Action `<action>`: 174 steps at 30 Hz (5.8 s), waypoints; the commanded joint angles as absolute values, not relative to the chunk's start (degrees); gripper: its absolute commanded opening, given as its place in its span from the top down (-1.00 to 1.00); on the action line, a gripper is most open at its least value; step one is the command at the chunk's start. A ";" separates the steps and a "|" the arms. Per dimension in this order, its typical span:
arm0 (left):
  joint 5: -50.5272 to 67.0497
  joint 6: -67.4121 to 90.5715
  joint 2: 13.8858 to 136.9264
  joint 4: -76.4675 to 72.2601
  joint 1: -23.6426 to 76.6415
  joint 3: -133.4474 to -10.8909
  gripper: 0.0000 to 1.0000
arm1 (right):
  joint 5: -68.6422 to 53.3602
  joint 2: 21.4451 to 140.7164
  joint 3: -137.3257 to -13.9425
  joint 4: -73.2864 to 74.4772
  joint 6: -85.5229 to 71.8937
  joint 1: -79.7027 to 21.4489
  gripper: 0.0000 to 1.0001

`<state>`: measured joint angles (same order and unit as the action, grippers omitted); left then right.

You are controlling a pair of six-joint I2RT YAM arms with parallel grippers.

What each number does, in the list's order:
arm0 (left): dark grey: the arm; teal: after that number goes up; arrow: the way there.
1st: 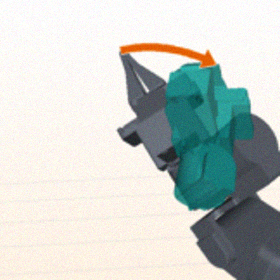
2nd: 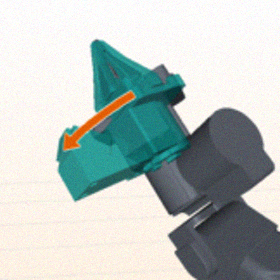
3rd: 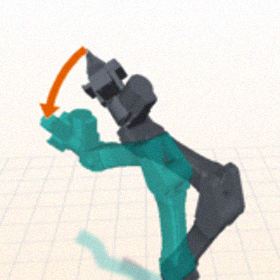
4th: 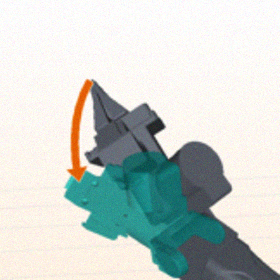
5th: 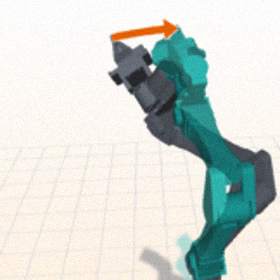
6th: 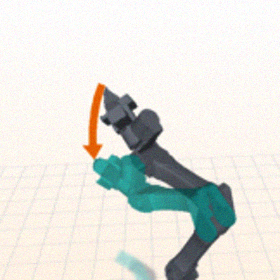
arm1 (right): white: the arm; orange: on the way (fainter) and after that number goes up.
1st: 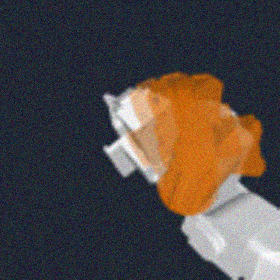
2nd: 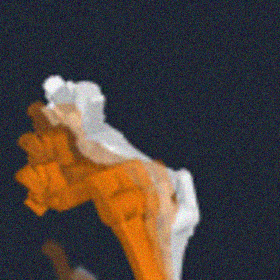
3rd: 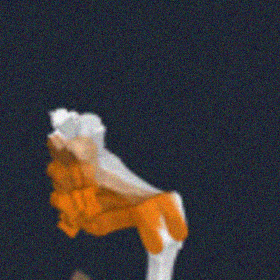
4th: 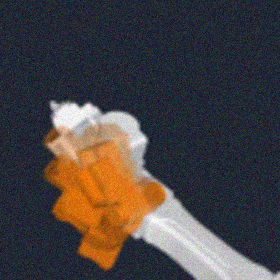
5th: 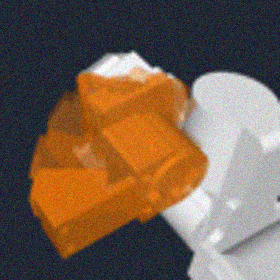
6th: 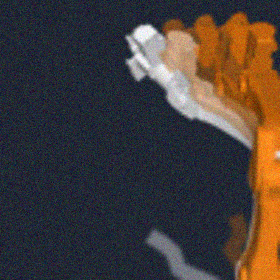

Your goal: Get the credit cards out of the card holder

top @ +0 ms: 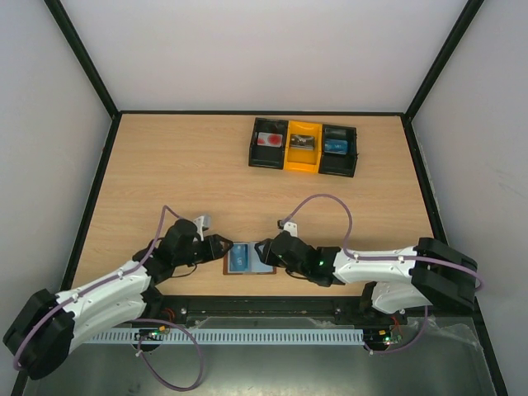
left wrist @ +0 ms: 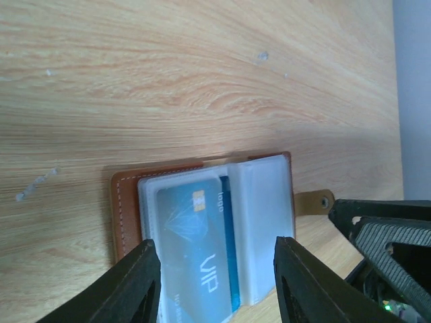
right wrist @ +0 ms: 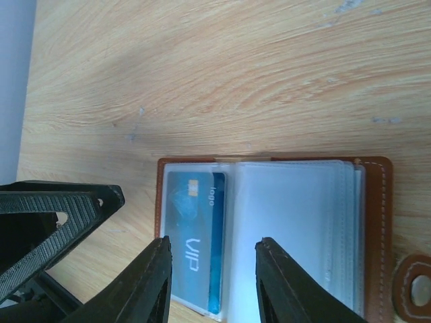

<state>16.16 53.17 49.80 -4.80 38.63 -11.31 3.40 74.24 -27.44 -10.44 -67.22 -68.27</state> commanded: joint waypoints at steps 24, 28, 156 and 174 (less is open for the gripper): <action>19.85 54.79 59.35 -17.13 39.13 -6.99 0.55 | -6.35 86.87 -28.39 -26.02 -65.74 -68.64 0.45; 19.95 54.87 60.02 -18.15 39.14 -6.59 0.67 | -6.48 88.57 -28.47 -25.97 -65.54 -68.64 0.46; 12.48 56.91 59.43 -11.11 44.90 -13.27 0.51 | -4.98 90.44 -18.06 -41.58 -66.90 -64.82 0.65; 9.89 56.33 70.24 -16.12 45.13 -8.88 0.95 | -6.97 93.57 -17.98 -45.08 -67.59 -64.70 0.63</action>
